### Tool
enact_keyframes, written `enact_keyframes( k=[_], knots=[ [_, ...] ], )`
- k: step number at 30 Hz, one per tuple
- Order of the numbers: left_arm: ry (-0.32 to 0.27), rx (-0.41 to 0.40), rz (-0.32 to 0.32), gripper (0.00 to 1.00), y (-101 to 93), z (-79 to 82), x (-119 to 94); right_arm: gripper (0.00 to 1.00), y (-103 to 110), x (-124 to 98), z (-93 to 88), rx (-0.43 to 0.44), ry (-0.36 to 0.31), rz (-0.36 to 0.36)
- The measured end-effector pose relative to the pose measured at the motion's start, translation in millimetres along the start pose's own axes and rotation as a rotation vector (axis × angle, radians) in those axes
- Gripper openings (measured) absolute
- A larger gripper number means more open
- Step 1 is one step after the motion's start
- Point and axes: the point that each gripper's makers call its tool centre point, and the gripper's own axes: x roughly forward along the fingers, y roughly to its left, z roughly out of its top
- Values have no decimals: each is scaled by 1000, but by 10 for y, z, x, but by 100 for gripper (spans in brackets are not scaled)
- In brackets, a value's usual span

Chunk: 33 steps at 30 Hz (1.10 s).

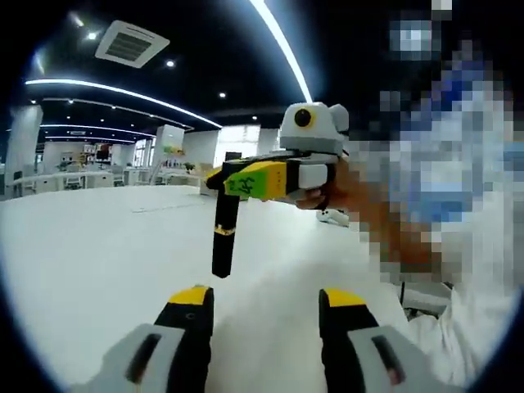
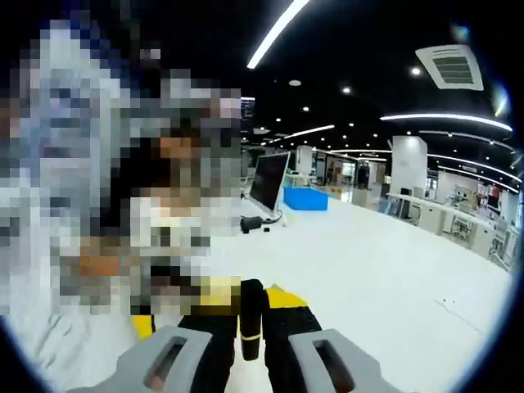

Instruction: Unscrew the lipstick cap, remove the lipstick, and put the cap back on the lipstick

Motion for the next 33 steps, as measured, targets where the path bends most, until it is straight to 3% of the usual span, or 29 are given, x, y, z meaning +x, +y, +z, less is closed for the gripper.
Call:
enact_keyframes(
  k=[5,11,14,24,33],
  knots=[
    [-19,1,42,60,22,33,4,10,-187,32,-37,18,-25,-31],
    [-43,0,85,59,161,84,-35,10,-509,88,-168,31,-24,-179],
    [-57,-18,95,59,216,105,-49,10,-607,121,-209,29,-22,-217],
    [-51,-21,88,59,186,87,-45,10,-632,208,-275,-7,-6,-186],
    [-42,-18,87,59,178,70,-42,13,-626,208,-260,40,3,-200]
  ],
)
